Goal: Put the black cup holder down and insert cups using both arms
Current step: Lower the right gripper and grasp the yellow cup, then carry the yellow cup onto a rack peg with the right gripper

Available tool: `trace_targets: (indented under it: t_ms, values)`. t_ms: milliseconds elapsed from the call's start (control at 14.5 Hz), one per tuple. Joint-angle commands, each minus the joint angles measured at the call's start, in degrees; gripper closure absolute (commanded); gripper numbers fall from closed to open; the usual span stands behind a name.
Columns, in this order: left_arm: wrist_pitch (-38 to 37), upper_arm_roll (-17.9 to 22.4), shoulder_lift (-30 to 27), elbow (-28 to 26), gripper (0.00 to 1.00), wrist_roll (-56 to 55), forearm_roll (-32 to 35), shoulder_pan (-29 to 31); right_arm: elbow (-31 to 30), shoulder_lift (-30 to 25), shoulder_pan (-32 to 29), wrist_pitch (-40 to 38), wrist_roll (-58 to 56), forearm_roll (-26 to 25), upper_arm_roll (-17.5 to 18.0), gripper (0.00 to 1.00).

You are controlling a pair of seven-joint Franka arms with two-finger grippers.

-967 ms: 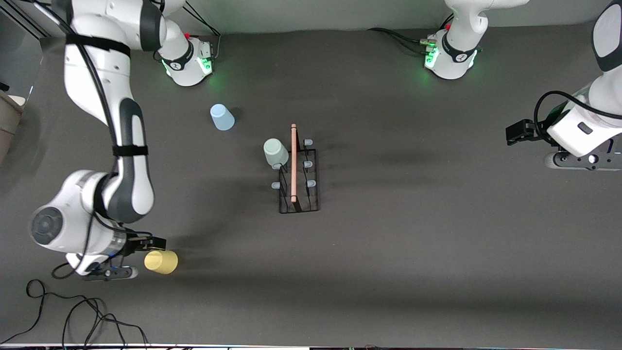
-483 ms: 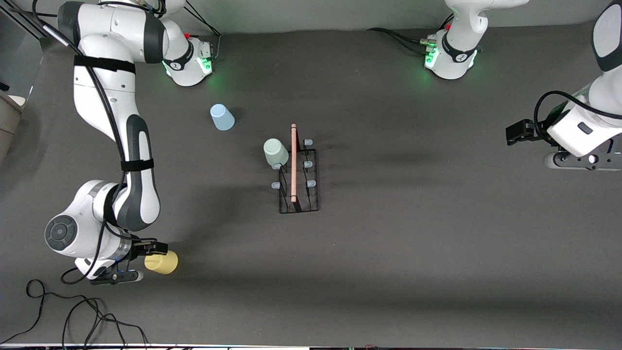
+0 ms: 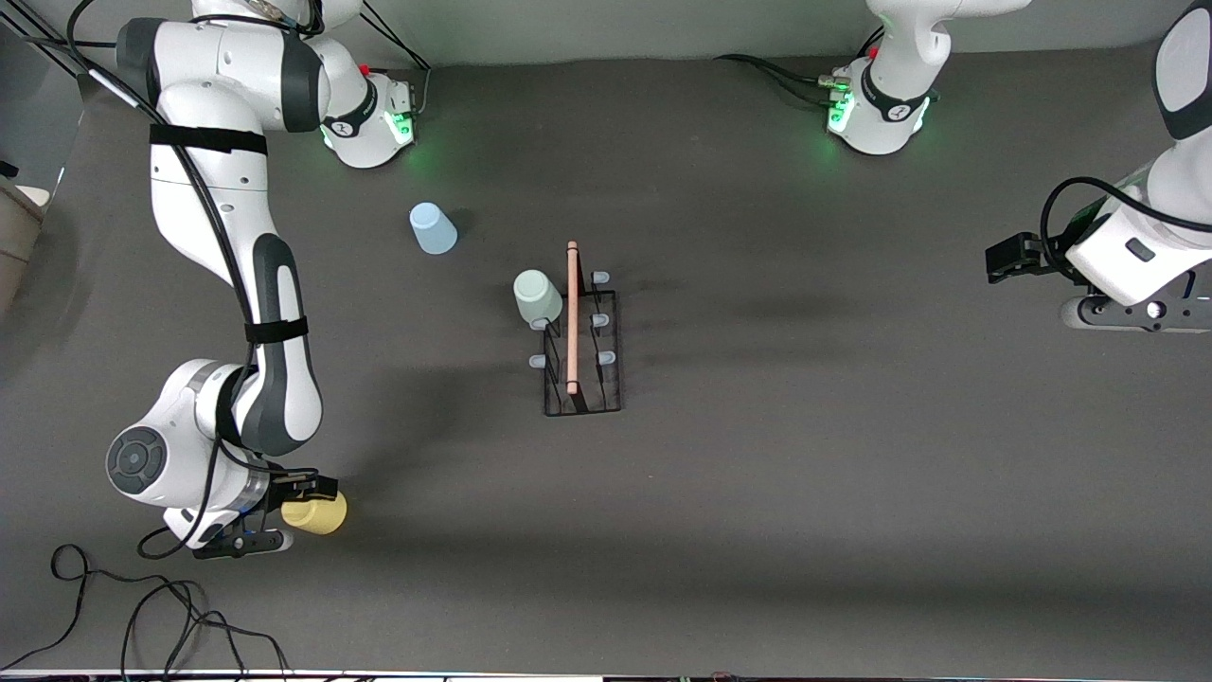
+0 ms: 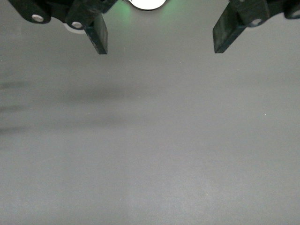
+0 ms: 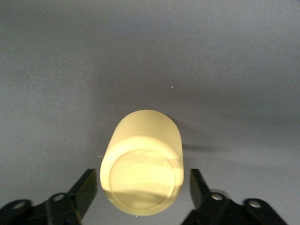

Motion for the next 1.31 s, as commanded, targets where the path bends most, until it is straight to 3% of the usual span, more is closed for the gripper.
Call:
trace_targets:
  t_ms: [0,276,414,552,829,1036,1243]
  values:
    - [-0.6,0.0,-1.1,-0.8,0.00,0.6,0.6,-0.1,3.3,1.1,-0.6,-0.3,-3.6,1.0,0.0,0.81]
    - [-0.6,0.0,-1.1,-0.8,0.00,0.6,0.6,-0.1,2.7,-3.5,0.2,-2.3,-3.1,0.9,-0.2,0.91]
    - [-0.6,0.1,-1.1,-0.8,0.00,0.6,0.6,-0.1,2.5,-8.5,0.2,-12.2,5.8,0.7,-0.8,0.94]
    - [-0.6,0.0,-1.1,-0.8,0.00,0.6,0.6,-0.1,2.3,-13.6,1.0,-20.4,15.9,-3.0,-0.8,0.95]
    - [-0.6,0.0,-1.1,-0.8,0.00,0.6,0.6,-0.1,-1.4,-23.0,8.1,-29.6,35.6,-8.6,-1.0,1.00]
    - [-0.6,0.1,-1.1,-0.8,0.00,0.6,0.6,-0.1,-8.0,-29.5,15.9,-29.7,52.4,-10.6,-1.1,1.00]
    - [-0.6,0.1,-1.1,-0.8,0.00,0.6,0.6,-0.1,-10.1,-31.2,23.9,-28.0,71.6,-11.6,-1.1,1.00]
